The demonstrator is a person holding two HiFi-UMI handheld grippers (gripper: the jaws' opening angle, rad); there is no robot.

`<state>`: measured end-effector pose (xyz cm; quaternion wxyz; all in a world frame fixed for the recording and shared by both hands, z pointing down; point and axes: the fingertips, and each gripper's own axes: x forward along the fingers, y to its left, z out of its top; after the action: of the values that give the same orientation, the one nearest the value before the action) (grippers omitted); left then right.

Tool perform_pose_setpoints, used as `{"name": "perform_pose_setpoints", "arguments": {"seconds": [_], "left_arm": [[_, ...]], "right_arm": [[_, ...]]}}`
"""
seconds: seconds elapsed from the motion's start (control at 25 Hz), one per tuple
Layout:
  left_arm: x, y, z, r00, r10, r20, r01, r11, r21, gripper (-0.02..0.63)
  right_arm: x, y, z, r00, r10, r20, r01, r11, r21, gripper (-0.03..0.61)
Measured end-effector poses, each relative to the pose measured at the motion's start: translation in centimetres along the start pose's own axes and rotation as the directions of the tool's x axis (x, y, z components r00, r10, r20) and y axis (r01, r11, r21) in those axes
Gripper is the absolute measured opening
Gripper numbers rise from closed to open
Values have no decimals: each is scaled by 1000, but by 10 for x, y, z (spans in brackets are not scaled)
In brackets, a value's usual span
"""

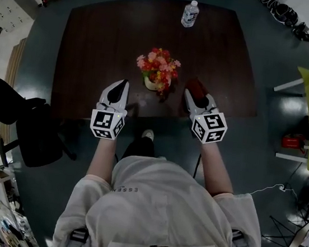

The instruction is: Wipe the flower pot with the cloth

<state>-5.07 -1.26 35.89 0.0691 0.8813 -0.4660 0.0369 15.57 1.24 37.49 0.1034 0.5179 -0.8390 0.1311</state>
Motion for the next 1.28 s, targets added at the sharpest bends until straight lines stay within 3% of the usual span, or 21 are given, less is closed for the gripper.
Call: {"name": "perform_pose_setpoints", "arguments": {"seconds": [0.12, 0.32, 0.52, 0.92, 1.28], "left_arm": [[-30, -36, 7, 999, 34, 14, -34, 999, -15, 9], [-77, -81, 7, 993, 114, -26, -114, 993, 25, 9], [-127, -105, 12, 990, 142, 4, -142, 990, 21, 9], [-158, -138, 24, 995, 93, 47, -94, 995, 25, 9], [-164, -134, 41, 996, 35, 76, -37, 999, 25, 9]], "right_arm": [[-33, 15, -5, 1000, 26, 3, -26, 999, -23, 49], [-87, 49, -17, 995, 96, -23, -98, 989, -112, 49], [-129, 73, -32, 996, 94, 1, -93, 991, -98, 49], [-165, 93, -27, 997, 38, 65, -32, 995, -94, 48], [-164, 102, -14, 993, -54, 104, 59, 997, -43, 48]]}}
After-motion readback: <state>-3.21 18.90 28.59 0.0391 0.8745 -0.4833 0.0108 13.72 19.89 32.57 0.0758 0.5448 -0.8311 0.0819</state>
